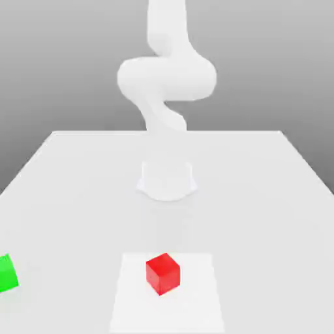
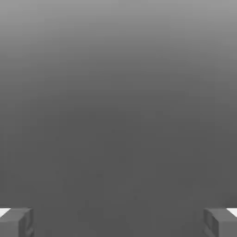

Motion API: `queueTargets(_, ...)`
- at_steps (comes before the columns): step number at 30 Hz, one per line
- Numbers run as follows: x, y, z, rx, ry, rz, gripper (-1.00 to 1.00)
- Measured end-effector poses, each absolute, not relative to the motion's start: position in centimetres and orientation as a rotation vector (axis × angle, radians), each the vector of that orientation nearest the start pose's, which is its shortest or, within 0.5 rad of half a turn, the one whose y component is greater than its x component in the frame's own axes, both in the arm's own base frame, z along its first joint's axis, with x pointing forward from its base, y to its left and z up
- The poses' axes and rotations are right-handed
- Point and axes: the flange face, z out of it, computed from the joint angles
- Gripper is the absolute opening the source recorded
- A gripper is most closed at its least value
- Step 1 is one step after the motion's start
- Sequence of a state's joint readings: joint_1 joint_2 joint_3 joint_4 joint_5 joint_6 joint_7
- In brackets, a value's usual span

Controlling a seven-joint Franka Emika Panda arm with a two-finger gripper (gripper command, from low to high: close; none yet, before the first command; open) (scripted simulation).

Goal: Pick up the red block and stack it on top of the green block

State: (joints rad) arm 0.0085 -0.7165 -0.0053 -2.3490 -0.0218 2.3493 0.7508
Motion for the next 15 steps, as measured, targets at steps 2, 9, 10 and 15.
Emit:
queueTargets(2,40.6,0.0,61.2,-2.653,0.937,-0.886,0.00)
queueTargets(9,44.7,-0.4,44.4,-2.934,0.727,-0.580,0.00)
queueTargets(10,44.7,-0.5,42.0,-2.965,0.692,-0.531,0.00)
queueTargets(15,43.0,-0.8,30.7,-3.081,0.502,-0.268,0.00)
